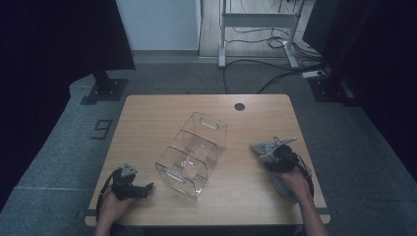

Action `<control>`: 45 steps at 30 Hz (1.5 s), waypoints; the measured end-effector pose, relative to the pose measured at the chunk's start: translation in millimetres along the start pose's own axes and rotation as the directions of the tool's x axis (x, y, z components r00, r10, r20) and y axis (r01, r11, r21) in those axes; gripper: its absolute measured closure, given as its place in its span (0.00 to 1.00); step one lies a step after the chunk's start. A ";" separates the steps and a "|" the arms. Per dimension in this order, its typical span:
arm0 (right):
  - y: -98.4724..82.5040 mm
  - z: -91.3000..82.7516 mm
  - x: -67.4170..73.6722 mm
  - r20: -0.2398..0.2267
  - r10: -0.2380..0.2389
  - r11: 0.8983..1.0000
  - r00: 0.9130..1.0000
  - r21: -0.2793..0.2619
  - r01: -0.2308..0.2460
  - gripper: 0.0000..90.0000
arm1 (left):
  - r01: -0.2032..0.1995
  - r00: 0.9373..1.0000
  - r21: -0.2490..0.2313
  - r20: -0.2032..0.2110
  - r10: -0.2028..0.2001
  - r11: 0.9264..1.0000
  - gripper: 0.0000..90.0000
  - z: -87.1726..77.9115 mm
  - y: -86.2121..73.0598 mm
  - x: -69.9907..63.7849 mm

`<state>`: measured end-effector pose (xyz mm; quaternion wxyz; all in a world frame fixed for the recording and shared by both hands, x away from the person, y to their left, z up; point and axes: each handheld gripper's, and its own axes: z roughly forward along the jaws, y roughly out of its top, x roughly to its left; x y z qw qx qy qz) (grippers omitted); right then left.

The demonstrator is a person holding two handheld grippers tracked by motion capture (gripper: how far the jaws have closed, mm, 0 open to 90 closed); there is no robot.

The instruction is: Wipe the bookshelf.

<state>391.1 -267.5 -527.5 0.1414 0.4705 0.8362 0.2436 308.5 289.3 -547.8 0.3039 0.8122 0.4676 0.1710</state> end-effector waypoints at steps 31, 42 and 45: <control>30.8 -42.9 31.8 -0.128 -0.104 0.970 0.986 -0.230 0.073 0.36 | -0.080 0.987 -0.193 0.122 0.104 0.978 0.16 -48.0 31.4 -45.2; 46.4 -40.2 66.2 -0.207 -0.188 0.957 0.960 -0.259 0.131 0.46 | -0.101 0.985 -0.198 0.121 0.127 0.975 0.26 -43.8 35.9 -50.1; 49.9 -37.8 73.7 -0.225 -0.200 0.956 0.954 -0.260 0.139 0.48 | -0.102 0.985 -0.199 0.114 0.127 0.975 0.30 -44.6 36.1 -49.4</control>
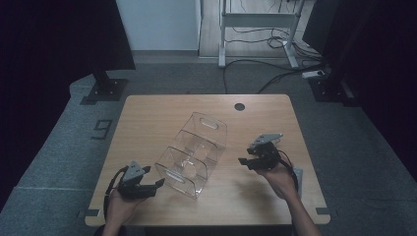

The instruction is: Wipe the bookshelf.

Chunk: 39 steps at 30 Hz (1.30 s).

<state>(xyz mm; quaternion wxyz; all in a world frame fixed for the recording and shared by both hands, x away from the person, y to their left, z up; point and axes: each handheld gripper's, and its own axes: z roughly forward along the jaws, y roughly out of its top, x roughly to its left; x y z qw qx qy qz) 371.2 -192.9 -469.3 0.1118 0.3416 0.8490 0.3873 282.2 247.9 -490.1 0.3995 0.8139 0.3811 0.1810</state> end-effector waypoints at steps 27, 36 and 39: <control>54.1 60.1 37.0 -0.115 -0.101 0.995 0.988 -0.002 0.102 0.69 | 0.021 0.999 0.023 -0.027 -0.020 1.000 0.52 6.8 0.4 7.3; 52.0 59.3 37.3 -0.130 -0.098 0.995 0.987 -0.003 0.099 0.75 | 0.042 0.998 0.027 -0.044 -0.041 0.999 0.52 11.7 2.1 11.0; 50.5 58.0 39.4 -0.143 -0.110 0.994 0.984 -0.002 0.110 0.74 | 0.049 0.998 0.029 -0.044 -0.047 0.998 0.52 13.5 3.0 11.0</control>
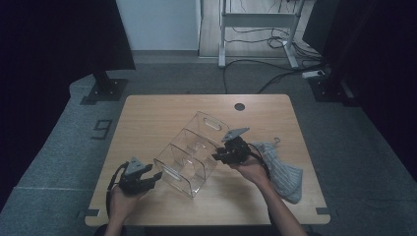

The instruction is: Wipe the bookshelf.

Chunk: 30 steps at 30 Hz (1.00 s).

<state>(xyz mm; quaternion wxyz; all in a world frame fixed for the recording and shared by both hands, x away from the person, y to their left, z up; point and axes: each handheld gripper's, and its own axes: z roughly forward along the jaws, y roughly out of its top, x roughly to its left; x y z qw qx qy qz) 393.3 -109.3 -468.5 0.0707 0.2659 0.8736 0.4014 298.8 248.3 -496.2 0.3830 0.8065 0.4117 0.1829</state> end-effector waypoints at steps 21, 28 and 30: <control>-4.3 -2.3 28.9 -0.074 -0.067 0.996 0.995 0.058 0.071 0.68 | 0.058 0.998 -0.012 -0.002 -0.058 0.998 0.52 5.8 2.4 1.9; -15.5 -13.5 25.6 -0.072 -0.041 0.998 0.997 0.054 0.044 0.56 | 0.066 0.996 -0.027 0.062 -0.064 0.997 0.42 -4.3 -1.2 -2.4; -21.2 -19.5 23.0 -0.057 -0.030 0.998 0.998 0.055 0.033 0.56 | 0.054 0.996 -0.020 0.075 -0.052 0.998 0.38 -8.3 -4.7 -6.9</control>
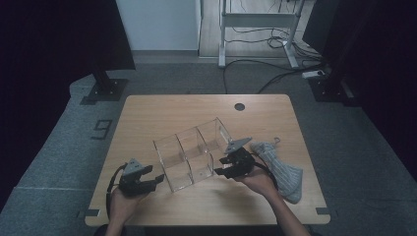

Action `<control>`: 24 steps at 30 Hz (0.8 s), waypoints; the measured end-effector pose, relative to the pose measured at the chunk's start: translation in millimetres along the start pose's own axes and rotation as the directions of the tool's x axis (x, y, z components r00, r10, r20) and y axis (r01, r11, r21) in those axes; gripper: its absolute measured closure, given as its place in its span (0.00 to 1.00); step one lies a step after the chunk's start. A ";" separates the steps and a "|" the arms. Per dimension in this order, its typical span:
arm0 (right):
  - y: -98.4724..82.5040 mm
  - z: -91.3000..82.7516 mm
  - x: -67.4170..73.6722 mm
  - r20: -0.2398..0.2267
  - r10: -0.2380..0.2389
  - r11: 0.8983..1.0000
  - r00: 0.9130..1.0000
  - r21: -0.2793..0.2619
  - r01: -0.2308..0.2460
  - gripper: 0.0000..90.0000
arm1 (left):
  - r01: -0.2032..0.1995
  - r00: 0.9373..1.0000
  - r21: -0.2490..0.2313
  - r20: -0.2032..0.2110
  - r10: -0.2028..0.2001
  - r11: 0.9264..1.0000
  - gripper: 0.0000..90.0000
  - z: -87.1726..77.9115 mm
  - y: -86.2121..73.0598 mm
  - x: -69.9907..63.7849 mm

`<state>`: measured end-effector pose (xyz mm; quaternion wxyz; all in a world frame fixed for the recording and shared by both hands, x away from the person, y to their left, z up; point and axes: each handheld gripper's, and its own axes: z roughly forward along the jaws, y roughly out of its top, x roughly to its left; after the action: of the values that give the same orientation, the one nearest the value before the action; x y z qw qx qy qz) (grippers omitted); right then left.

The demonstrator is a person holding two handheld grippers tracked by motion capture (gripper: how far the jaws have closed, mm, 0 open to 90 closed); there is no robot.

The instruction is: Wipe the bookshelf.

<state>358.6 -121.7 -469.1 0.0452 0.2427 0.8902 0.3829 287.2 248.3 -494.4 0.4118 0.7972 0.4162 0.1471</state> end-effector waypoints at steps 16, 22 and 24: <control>-27.9 -26.5 -28.6 0.136 0.076 0.997 0.988 -0.043 -0.070 0.54 | -0.088 0.996 -0.016 0.028 0.089 0.996 0.25 1.5 7.4 -35.2; -22.4 -19.9 -27.4 0.129 0.057 0.997 0.990 -0.059 -0.049 0.54 | -0.090 0.996 0.001 -0.012 0.090 0.996 0.29 11.2 13.2 -38.8; -21.5 -18.9 -26.3 0.123 0.055 0.997 0.991 -0.061 -0.047 0.53 | -0.083 0.996 0.005 -0.026 0.083 0.997 0.31 12.6 13.7 -38.1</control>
<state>368.2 -159.1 -473.6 0.0977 0.2874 0.8678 0.3935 278.7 207.3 -487.4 0.3984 0.8126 0.3884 0.1737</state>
